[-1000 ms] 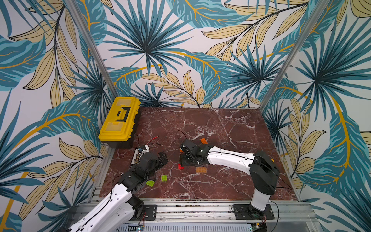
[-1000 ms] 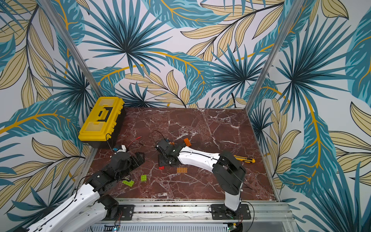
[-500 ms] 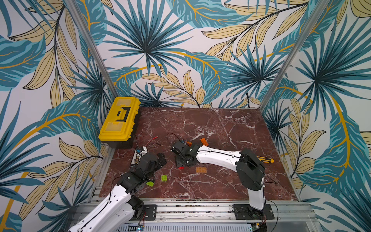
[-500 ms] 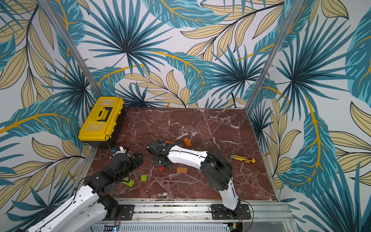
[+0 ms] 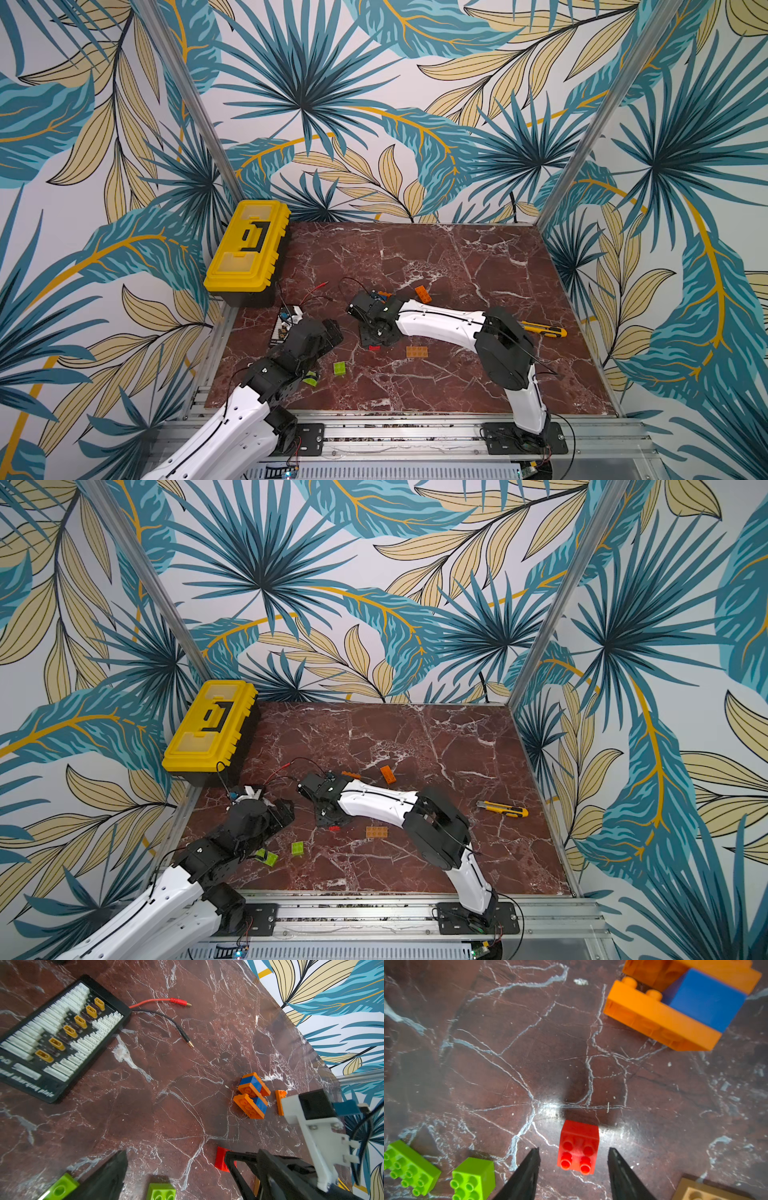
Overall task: Assemble the number 5 with lego
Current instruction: Pick up the lego brick from the center of the board.
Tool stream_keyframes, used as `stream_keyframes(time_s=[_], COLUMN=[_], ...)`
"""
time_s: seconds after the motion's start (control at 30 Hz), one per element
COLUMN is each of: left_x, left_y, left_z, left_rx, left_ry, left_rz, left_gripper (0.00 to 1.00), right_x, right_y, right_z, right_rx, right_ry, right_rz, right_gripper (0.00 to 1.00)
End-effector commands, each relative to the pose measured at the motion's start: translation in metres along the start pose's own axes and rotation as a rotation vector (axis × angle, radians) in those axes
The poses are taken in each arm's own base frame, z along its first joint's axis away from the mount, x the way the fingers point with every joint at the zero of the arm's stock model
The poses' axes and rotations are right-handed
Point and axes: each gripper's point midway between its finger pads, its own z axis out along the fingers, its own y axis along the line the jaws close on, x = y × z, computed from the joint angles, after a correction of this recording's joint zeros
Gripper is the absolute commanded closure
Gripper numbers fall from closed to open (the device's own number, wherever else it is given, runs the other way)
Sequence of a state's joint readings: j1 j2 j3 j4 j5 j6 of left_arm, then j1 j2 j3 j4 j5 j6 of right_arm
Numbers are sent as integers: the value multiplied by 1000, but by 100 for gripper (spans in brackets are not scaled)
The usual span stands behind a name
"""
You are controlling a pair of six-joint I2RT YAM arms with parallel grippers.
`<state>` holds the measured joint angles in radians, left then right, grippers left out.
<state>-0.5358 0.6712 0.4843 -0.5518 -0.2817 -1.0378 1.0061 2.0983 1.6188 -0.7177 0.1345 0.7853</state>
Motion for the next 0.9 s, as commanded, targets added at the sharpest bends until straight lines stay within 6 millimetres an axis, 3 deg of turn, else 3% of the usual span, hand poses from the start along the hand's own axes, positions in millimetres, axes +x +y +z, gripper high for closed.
stream_keyframes(time_s=[0.0,0.17,0.4,0.87], left_x=[6,6,6,8], left_y=[15,14,15,14], left_z=[4,4,4,4], left_rx=[-39,-39,-38,-34], left_ry=[0,1,4,9], left_rz=[6,7,2,4], left_gripper=[0,0,0,0], right_x=[13,15,17,16], right_y=[-8,-8,-10,-8], right_z=[10,13,17,23], right_rx=[62,77,87,93], right_ry=[47,51,56,66], right_rz=[-17,-26,-36,-47], right_gripper=[45,47,59,57])
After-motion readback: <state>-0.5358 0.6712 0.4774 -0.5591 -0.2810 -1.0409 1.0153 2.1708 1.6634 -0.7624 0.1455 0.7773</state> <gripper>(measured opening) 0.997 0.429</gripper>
